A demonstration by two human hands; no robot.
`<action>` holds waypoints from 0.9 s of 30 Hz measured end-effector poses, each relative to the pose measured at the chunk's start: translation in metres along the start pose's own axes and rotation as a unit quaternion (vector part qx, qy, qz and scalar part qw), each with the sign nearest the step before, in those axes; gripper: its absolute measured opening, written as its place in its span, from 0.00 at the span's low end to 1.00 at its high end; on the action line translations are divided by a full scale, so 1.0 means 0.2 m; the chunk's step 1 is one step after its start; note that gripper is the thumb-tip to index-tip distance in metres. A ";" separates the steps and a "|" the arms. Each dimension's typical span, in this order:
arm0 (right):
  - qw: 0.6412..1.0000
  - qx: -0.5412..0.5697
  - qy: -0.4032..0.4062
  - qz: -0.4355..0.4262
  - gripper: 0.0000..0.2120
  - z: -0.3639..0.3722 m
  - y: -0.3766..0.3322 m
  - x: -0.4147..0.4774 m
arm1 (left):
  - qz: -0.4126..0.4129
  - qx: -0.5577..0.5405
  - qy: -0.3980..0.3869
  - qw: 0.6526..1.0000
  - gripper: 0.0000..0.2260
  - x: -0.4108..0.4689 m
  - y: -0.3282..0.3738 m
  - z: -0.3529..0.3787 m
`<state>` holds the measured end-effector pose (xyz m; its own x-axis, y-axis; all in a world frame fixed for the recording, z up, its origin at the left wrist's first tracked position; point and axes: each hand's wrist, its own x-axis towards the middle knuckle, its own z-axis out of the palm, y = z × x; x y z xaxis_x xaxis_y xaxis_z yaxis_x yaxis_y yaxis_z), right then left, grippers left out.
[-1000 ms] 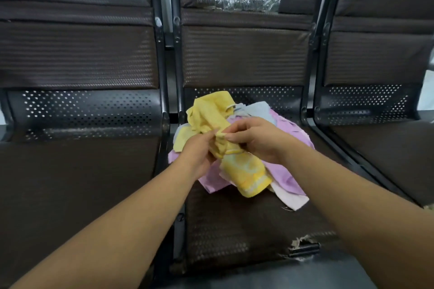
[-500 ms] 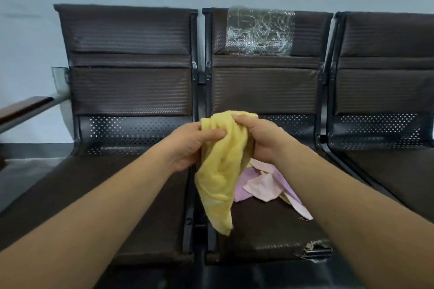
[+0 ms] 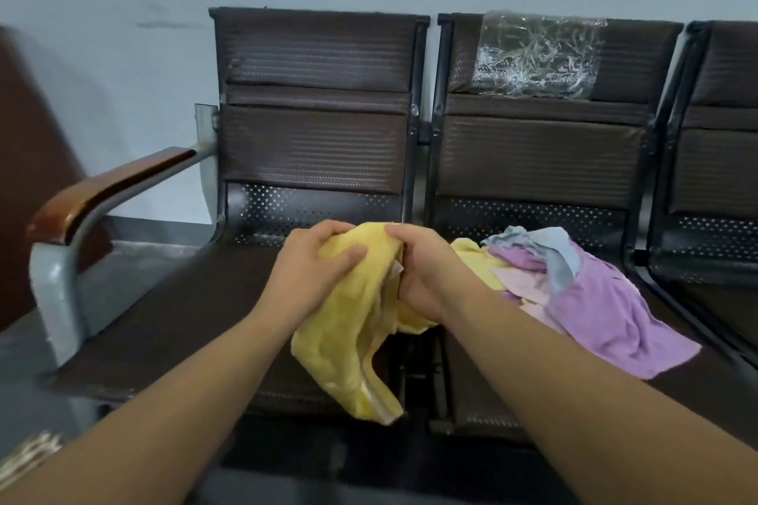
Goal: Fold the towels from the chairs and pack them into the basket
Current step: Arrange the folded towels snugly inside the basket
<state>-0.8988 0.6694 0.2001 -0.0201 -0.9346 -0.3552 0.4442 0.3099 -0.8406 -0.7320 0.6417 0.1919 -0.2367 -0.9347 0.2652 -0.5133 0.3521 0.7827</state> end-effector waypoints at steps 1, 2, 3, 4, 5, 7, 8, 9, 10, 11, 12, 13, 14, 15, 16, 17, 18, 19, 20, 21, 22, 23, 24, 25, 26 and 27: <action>1.000 -0.012 0.005 -0.012 0.21 0.01 0.02 0.02 | 0.011 0.005 0.017 1.000 0.10 -0.01 -0.01 -0.02; 0.999 -0.039 0.003 -0.028 0.21 0.02 0.04 0.02 | 0.017 0.012 0.039 0.999 0.05 -0.01 -0.01 -0.05; 0.997 -0.070 0.003 -0.041 0.21 0.03 0.06 0.03 | 0.021 0.019 0.056 0.998 0.02 -0.02 -0.01 -0.07; 0.995 -0.093 -0.002 -0.047 0.19 0.05 0.08 0.02 | 0.022 0.028 0.066 0.997 0.02 -0.03 -0.01 -0.09; 0.993 -0.103 -0.010 -0.052 0.18 0.06 0.09 0.02 | 0.021 0.036 0.068 0.997 0.03 -0.04 -0.02 -0.10; 0.993 -0.095 -0.035 -0.056 0.19 0.09 0.10 0.00 | -0.020 0.011 0.067 0.997 0.05 -0.03 -0.04 -0.13; 0.993 -0.090 -0.051 -0.056 0.20 0.10 0.10 -0.02 | -0.057 -0.027 0.073 0.995 0.06 -0.02 -0.06 -0.15; 0.993 -0.087 -0.064 -0.054 0.21 0.11 0.11 -0.01 | -0.094 -0.076 0.085 0.989 0.07 -0.01 -0.08 -0.17; 0.993 -0.082 -0.073 -0.049 0.20 0.13 0.11 -0.01 | -0.126 -0.122 0.101 0.979 0.07 0.00 -0.09 -0.18; 0.994 -0.073 -0.072 -0.043 0.20 0.14 0.12 0.00 | -0.155 -0.158 0.119 0.968 0.08 0.01 -0.11 -0.20; 0.995 -0.059 -0.068 -0.038 0.19 0.15 0.12 0.00 | -0.184 -0.190 0.137 0.955 0.08 0.02 -0.13 -0.22; 0.997 -0.039 -0.063 -0.034 0.15 0.15 0.13 0.01 | -0.215 -0.224 0.154 0.938 0.08 0.03 -0.14 -0.24; 0.998 -0.017 -0.057 -0.029 0.10 0.15 0.13 0.02 | -0.248 -0.260 0.173 0.917 0.07 0.04 -0.18 -0.26; 0.998 0.014 -0.050 -0.027 0.05 0.14 0.11 0.02 | -0.283 -0.298 0.191 0.891 0.07 0.05 -0.22 -0.29; 0.998 0.042 -0.046 -0.024 0.02 0.13 0.09 0.02 | -0.312 -0.340 0.202 0.864 0.06 0.06 -0.26 -0.31; 0.998 0.051 -0.041 -0.018 0.03 0.10 0.07 0.03 | -0.329 -0.388 0.202 0.837 0.06 0.07 -0.30 -0.34; 0.999 0.031 -0.039 -0.006 0.05 0.08 0.05 0.03 | -0.333 -0.433 0.194 0.815 0.08 0.07 -0.34 -0.35; 0.999 -0.026 -0.037 0.014 0.06 0.06 0.05 0.04 | -0.329 -0.467 0.185 0.800 0.09 0.06 -0.36 -0.35; 0.992 -0.111 -0.045 0.045 0.05 0.03 0.06 0.04 | -0.322 -0.491 0.178 0.790 0.10 0.05 -0.35 -0.35; 0.973 -0.215 -0.055 0.066 0.05 0.01 0.09 0.06 | -0.313 -0.505 0.169 0.786 0.10 0.05 -0.34 -0.35; 0.947 -0.306 -0.060 0.074 0.04 -0.01 0.11 0.06 | -0.302 -0.513 0.159 0.788 0.10 0.04 -0.32 -0.35; 0.931 -0.354 -0.060 0.067 0.04 -0.01 0.13 0.06 | -0.293 -0.512 0.148 0.794 0.10 0.04 -0.29 -0.35; 0.930 -0.359 -0.056 0.057 0.04 0.00 0.13 0.06 | -0.286 -0.510 0.137 0.799 0.10 0.04 -0.26 -0.34; 0.947 -0.312 -0.052 0.049 0.07 0.01 0.13 0.06 | -0.281 -0.510 0.123 0.803 0.10 0.03 -0.24 -0.34; 0.970 -0.229 -0.060 0.048 0.11 0.02 0.11 0.06 | -0.280 -0.512 0.106 0.806 0.11 0.03 -0.22 -0.34; 0.984 -0.152 -0.071 0.054 0.15 0.04 0.09 0.07 | -0.281 -0.516 0.086 0.805 0.11 0.02 -0.22 -0.33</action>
<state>-0.8840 0.6607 0.1825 0.1471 -0.9018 -0.4063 0.1485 0.4263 -0.8923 -0.6557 0.6192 0.1967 -0.0435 -0.9563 -0.2890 0.4797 -0.2737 0.8337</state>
